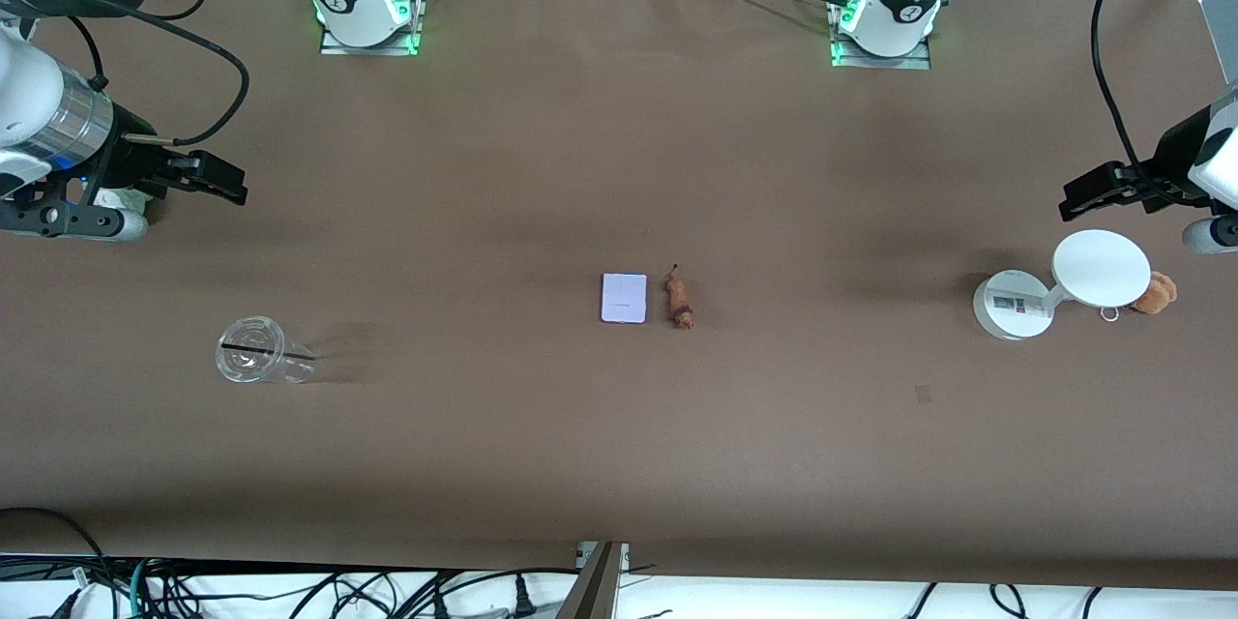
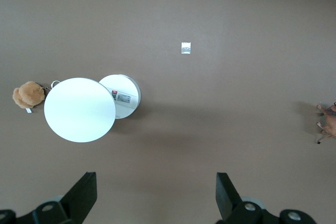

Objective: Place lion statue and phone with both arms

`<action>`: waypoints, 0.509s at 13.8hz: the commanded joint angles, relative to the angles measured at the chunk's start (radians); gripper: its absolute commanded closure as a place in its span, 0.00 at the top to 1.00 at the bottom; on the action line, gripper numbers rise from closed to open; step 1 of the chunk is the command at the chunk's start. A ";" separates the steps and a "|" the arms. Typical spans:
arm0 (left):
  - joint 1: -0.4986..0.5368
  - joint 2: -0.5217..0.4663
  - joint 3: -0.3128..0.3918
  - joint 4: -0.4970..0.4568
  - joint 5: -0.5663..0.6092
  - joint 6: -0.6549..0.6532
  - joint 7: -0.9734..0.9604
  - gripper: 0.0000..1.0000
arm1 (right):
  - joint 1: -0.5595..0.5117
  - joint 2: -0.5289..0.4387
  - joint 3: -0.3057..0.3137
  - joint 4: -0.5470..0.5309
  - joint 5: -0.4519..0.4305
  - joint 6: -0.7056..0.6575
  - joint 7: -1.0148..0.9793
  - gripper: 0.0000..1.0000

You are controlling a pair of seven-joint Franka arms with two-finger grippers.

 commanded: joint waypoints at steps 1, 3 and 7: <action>-0.002 0.016 0.001 0.032 -0.011 -0.017 0.006 1.00 | 0.000 -0.034 0.009 -0.026 0.013 0.007 -0.012 1.00; 0.004 0.016 0.001 0.032 -0.020 -0.017 0.015 1.00 | 0.011 -0.029 0.009 -0.007 0.003 0.019 -0.014 1.00; 0.003 0.016 0.001 0.032 -0.022 -0.017 0.015 1.00 | 0.037 -0.025 0.009 -0.007 -0.025 0.080 -0.012 1.00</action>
